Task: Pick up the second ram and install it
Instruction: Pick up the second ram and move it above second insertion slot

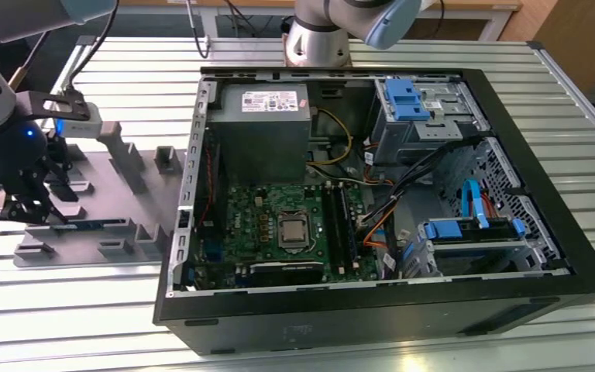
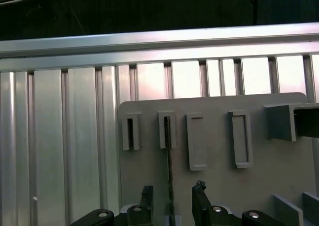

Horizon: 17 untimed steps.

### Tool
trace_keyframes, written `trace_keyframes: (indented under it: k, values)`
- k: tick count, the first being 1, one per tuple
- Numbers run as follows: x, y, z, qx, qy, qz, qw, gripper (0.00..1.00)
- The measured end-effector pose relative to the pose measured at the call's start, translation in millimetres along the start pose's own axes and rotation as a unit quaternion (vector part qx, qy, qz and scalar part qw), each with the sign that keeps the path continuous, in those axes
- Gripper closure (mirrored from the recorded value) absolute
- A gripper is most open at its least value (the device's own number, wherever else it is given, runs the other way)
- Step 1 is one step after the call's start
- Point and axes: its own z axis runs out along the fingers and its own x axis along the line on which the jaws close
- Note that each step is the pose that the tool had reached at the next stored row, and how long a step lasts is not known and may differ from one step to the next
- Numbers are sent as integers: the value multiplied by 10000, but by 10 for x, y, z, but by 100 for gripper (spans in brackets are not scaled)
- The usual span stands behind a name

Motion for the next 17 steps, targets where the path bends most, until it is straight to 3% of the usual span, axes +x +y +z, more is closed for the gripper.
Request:
trace_keyframes:
  k: [5,9,10,14,17]
  values:
    - [-1,-1,15,11,-1,-1,10000,56]
    - [0,-1,38,136,-8,-7,9999,56]
    - [0,-2,39,147,-8,-8,9999,56]
    - [0,-1,45,148,-8,-19,9999,56]
    - [-1,-2,65,148,-6,-165,9998,56]
